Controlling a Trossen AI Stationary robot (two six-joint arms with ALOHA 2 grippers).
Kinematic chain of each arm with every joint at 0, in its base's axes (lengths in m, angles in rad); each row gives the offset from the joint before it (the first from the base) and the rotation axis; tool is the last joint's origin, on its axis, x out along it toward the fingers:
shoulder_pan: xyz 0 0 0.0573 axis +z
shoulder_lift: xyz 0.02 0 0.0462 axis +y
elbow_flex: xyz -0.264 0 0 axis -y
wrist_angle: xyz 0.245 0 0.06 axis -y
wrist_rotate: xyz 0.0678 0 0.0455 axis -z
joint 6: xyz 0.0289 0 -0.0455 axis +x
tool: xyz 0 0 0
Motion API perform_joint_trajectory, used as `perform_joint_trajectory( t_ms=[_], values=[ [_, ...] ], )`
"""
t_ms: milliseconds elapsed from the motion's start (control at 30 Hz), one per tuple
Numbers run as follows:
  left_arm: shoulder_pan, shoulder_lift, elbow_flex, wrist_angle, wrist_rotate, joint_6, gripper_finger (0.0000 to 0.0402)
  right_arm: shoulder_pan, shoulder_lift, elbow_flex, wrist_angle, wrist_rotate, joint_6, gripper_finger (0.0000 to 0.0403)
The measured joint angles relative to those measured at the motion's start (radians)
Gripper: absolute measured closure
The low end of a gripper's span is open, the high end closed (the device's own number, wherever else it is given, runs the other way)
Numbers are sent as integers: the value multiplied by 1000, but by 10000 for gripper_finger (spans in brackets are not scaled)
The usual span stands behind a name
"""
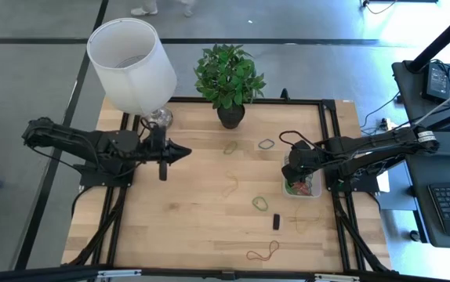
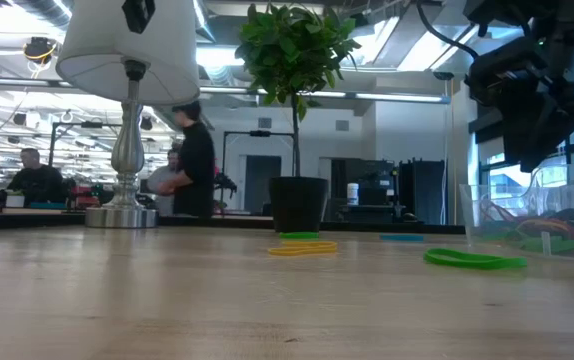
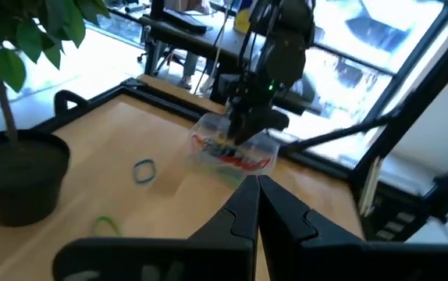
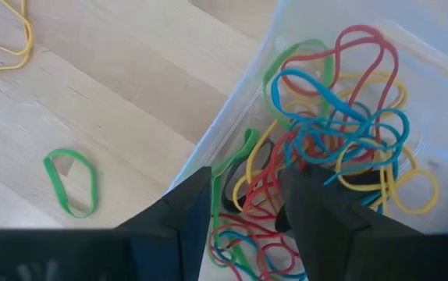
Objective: Pick and place rubber bands into bin
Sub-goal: Put the yellow rubber band into the transparent bin
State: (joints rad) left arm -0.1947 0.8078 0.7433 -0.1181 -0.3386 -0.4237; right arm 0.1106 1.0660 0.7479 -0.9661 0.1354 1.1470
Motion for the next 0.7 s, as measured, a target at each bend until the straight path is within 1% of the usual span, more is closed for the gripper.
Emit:
perform_joint_trajectory(
  t_ms=[100,267,333,433,700],
  values=[
    [0,20,0,57,-1,-43,397,0,0,0,0,3,-13,240],
    [0,52,0,119,-9,-55,397,0,0,0,5,4,-44,240],
    [0,70,0,138,-30,-90,398,0,0,0,5,4,-80,240],
    [0,90,0,170,-34,-137,397,0,0,0,5,5,-128,240],
    [0,152,0,287,-28,-166,395,0,0,0,5,5,-218,240]
  ],
)
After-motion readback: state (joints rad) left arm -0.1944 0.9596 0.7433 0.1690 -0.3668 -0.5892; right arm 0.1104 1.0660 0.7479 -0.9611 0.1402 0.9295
